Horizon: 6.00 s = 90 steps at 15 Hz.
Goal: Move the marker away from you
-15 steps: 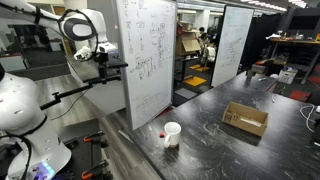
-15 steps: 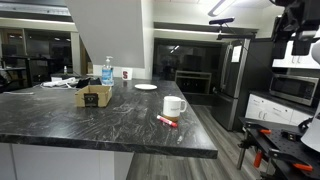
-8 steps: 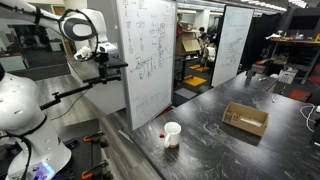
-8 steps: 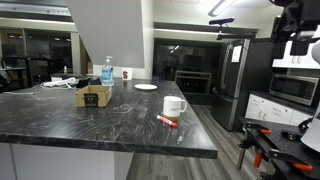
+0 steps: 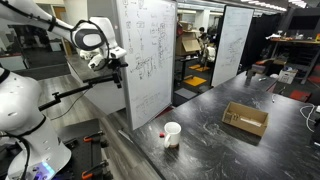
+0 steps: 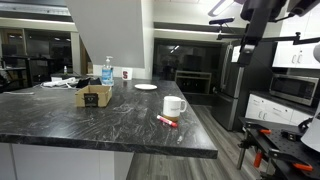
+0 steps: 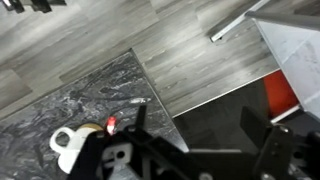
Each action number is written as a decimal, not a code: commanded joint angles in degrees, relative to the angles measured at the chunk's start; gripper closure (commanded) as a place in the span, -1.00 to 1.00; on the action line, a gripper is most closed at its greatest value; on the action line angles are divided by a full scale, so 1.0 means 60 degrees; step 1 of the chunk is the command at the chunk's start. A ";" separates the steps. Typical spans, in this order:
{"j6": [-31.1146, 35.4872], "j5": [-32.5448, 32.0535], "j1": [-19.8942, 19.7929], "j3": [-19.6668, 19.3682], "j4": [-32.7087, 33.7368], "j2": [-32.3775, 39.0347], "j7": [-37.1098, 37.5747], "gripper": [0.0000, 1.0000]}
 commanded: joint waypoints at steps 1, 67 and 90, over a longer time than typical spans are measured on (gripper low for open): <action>0.1001 -0.0958 -0.0659 0.0228 0.0280 0.1340 0.1099 -1.00; 0.1018 -0.1322 0.0507 -0.4085 0.8036 1.0400 -0.0905 0.90; 0.0518 -0.0995 -0.0071 -0.3971 1.1854 1.3683 -0.1024 0.07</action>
